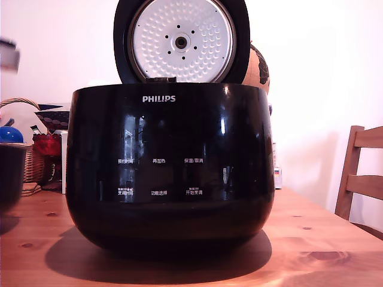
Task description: Pick up the metallic pot next to the rice cooker
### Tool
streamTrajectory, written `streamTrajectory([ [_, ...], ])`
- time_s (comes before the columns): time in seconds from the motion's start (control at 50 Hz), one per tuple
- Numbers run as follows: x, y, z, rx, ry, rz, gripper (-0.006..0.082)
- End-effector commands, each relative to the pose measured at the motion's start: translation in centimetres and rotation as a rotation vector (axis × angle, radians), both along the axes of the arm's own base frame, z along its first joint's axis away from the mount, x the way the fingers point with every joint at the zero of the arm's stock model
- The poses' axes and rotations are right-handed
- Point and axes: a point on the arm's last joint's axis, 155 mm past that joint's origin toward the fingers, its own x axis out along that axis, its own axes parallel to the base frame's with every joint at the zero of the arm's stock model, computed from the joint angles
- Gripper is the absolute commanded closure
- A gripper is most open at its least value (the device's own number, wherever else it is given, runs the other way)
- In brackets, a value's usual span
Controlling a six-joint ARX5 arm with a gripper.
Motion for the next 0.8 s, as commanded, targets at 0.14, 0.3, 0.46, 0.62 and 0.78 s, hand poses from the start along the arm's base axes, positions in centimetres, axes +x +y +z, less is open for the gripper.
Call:
streamTrajectory([
  [0.14,0.3,-0.9,5.8,0.050,-0.123,-0.046,0.0788],
  [0.3,-0.7,-1.7,8.1,0.042,-0.127,-0.032,0.0788],
  [0.46,-1.9,-2.7,10.6,0.023,-0.126,-0.037,0.0788],
  [0.62,-2.4,-3.9,12.8,0.000,-0.151,-0.052,0.0788],
  [0.78,-2.2,-5.1,14.6,-0.028,-0.200,-0.068,0.0788],
])
